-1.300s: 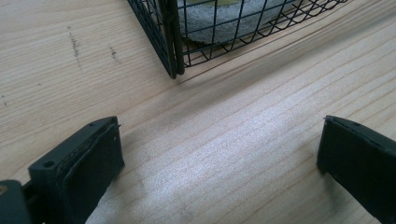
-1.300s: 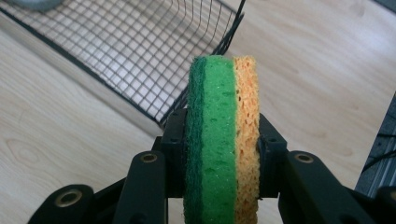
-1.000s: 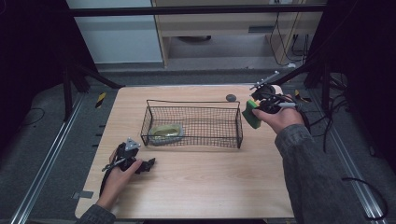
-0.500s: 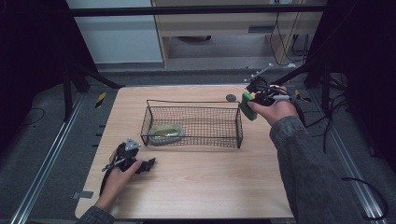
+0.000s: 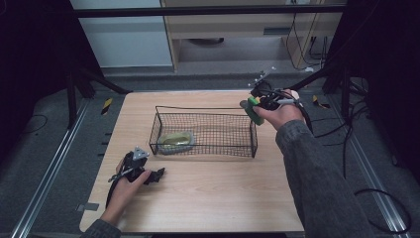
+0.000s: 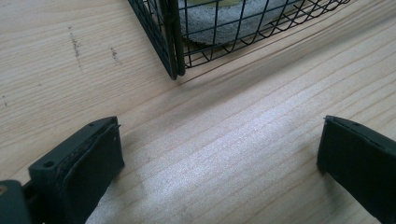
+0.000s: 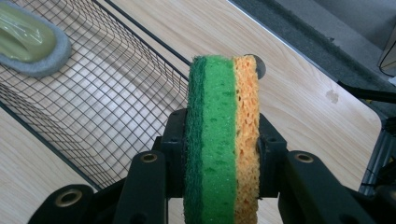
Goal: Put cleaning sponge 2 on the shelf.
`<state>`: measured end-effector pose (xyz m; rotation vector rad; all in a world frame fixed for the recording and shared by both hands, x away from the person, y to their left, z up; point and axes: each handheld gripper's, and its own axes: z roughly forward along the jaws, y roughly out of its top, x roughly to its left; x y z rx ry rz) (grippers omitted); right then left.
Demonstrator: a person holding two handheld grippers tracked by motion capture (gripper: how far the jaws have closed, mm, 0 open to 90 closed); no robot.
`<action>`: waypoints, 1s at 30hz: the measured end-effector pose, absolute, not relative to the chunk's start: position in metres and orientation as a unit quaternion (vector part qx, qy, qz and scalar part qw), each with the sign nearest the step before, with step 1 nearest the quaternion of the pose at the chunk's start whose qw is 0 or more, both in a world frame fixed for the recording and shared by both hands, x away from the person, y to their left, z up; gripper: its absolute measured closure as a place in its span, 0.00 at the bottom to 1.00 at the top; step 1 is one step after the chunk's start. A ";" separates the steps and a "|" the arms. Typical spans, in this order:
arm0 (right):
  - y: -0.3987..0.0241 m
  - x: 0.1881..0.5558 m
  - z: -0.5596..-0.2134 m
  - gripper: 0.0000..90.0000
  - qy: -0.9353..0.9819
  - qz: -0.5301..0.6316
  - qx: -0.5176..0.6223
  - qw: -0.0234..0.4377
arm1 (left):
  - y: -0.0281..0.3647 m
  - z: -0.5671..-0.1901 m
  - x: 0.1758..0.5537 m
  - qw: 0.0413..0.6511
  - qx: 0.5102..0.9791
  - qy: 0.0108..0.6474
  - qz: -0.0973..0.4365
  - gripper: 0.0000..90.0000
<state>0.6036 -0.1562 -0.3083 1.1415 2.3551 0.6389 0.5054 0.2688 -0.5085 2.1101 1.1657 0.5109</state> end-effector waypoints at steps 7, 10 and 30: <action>-0.147 0.613 -0.312 0.71 0.857 0.233 0.407 0.215 | 0.269 -0.509 0.505 0.332 0.808 0.446 0.195 0.00; -0.146 0.615 -0.314 0.71 0.858 0.235 0.406 0.211 | 0.269 -0.508 0.505 0.332 0.808 0.446 0.195 0.00; -0.138 0.626 -0.341 0.71 0.870 0.236 0.397 0.171 | 0.269 -0.509 0.506 0.333 0.807 0.447 0.196 0.00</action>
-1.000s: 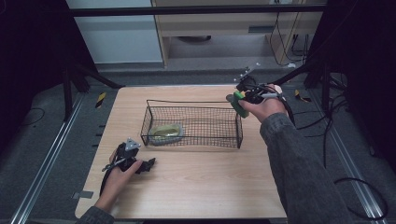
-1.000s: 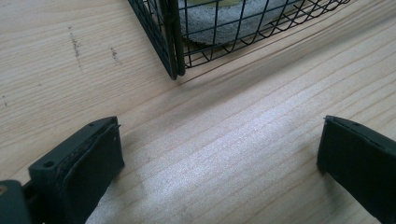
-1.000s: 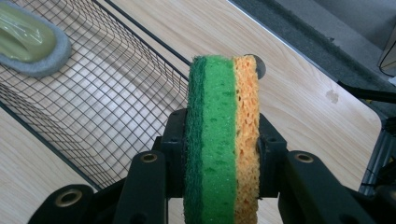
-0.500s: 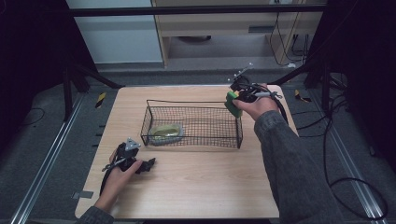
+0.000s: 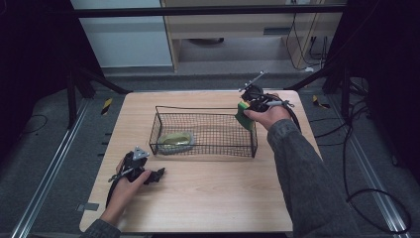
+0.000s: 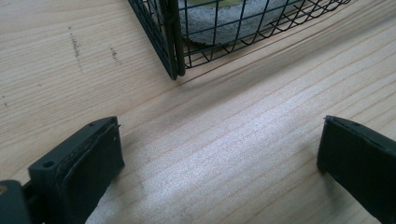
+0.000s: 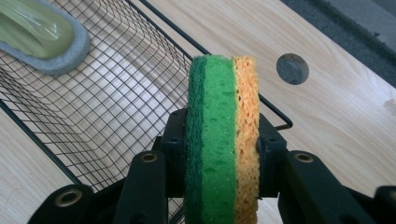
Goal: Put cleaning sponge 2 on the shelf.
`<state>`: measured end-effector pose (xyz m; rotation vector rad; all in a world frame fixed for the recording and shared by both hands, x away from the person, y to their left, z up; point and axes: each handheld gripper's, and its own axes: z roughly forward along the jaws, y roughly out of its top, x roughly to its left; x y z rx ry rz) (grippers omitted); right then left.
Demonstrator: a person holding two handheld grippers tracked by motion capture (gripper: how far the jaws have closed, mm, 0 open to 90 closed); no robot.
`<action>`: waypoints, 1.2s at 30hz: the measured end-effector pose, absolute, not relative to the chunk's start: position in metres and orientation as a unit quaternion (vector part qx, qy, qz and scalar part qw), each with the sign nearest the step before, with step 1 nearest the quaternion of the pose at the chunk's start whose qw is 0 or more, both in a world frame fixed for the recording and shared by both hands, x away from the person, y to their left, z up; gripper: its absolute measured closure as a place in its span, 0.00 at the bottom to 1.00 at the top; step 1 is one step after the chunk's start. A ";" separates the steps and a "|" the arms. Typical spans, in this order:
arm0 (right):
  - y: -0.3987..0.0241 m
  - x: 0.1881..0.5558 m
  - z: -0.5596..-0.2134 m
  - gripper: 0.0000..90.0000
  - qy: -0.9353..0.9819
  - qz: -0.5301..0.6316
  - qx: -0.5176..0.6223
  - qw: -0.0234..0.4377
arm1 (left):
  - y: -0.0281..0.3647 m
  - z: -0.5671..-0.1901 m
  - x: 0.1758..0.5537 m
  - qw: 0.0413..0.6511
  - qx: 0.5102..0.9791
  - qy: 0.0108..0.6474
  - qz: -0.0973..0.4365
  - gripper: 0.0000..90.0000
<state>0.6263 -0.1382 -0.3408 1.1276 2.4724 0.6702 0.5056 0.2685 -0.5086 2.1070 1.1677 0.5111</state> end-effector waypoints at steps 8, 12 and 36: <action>-0.138 0.631 -0.352 0.71 0.873 0.234 0.398 0.158 | 0.269 -0.509 0.506 0.332 0.808 0.446 0.195 0.00; -0.139 0.633 -0.358 0.71 0.872 0.235 0.402 0.154 | 0.269 -0.509 0.506 0.332 0.808 0.446 0.196 0.00; -0.144 0.644 -0.391 0.71 0.867 0.224 0.421 0.144 | 0.269 -0.509 0.506 0.333 0.807 0.447 0.196 0.00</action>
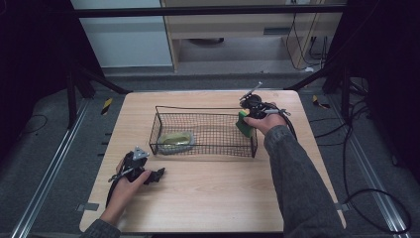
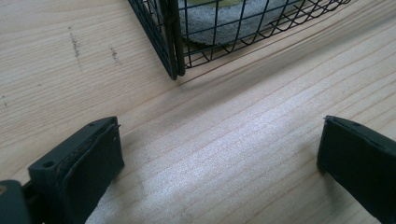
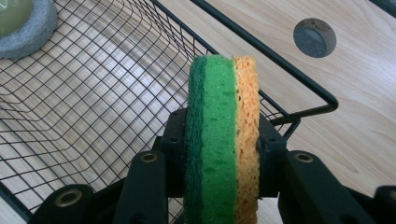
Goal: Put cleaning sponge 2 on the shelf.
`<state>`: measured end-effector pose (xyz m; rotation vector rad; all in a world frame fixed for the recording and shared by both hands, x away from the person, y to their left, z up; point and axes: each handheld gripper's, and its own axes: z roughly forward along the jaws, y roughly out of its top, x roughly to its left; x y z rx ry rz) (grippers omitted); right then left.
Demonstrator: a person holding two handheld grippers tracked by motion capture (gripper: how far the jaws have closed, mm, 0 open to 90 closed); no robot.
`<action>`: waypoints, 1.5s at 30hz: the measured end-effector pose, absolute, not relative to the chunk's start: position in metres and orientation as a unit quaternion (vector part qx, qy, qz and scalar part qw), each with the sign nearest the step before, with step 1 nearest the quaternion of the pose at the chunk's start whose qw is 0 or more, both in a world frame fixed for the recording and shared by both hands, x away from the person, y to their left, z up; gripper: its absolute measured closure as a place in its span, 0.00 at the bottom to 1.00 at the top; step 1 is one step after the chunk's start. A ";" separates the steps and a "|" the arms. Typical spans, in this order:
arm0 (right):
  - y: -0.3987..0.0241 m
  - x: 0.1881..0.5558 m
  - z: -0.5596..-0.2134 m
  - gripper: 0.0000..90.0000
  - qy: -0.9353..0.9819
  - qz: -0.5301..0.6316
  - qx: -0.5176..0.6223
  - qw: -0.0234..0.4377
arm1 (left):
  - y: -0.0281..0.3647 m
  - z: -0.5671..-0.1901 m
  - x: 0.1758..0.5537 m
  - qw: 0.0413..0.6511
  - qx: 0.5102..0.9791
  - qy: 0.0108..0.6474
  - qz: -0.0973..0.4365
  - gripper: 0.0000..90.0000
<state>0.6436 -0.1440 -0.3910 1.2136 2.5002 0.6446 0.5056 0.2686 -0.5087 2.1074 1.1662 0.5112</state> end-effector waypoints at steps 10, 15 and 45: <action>-0.140 0.645 -0.404 0.71 0.872 0.210 0.417 0.144 | 0.269 -0.509 0.506 0.333 0.807 0.446 0.196 0.00; -0.138 0.645 -0.409 0.71 0.872 0.204 0.421 0.145 | 0.269 -0.509 0.506 0.333 0.807 0.446 0.196 0.00; -0.131 0.641 -0.412 0.60 0.874 0.202 0.418 0.141 | 0.269 -0.509 0.506 0.333 0.807 0.446 0.196 0.00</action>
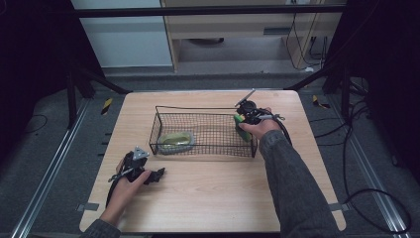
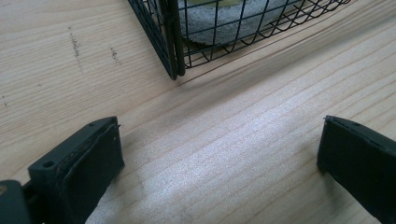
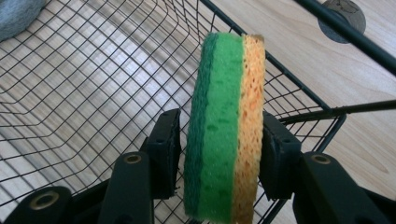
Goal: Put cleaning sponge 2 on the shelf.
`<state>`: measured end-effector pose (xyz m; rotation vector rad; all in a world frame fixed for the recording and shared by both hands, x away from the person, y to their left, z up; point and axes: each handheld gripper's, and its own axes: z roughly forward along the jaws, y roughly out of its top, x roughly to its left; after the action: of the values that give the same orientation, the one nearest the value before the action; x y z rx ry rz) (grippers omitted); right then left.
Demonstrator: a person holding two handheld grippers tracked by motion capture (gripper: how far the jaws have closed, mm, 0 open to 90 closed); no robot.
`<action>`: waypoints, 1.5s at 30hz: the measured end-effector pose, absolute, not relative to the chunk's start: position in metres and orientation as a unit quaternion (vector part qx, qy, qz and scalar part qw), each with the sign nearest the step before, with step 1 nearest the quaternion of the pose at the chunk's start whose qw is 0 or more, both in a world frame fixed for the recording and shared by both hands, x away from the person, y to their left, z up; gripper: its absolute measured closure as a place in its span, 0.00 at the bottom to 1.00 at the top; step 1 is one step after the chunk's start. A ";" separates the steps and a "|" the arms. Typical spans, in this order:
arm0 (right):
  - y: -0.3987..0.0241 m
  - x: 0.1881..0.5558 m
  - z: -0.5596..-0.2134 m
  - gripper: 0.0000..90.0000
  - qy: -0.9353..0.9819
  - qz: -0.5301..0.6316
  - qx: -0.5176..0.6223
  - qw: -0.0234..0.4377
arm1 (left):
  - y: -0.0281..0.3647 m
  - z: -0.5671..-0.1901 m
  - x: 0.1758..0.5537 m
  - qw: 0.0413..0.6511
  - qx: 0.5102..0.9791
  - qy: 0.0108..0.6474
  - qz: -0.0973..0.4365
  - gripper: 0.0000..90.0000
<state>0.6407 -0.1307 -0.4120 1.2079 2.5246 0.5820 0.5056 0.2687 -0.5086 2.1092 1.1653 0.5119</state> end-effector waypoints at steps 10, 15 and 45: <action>-0.129 0.631 -0.403 0.60 0.874 0.210 0.415 0.141 | 0.269 -0.509 0.506 0.332 0.808 0.444 0.197 0.00; -0.125 0.627 -0.400 0.60 0.875 0.212 0.413 0.137 | 0.268 -0.509 0.506 0.333 0.807 0.447 0.195 0.00; -0.116 0.610 -0.385 0.30 0.867 0.241 0.412 0.144 | 0.268 -0.509 0.506 0.333 0.807 0.447 0.195 0.00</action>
<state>0.6098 -0.1159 -0.3847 1.1875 2.4998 0.6952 0.5062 0.2676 -0.5087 2.1071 1.1674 0.5105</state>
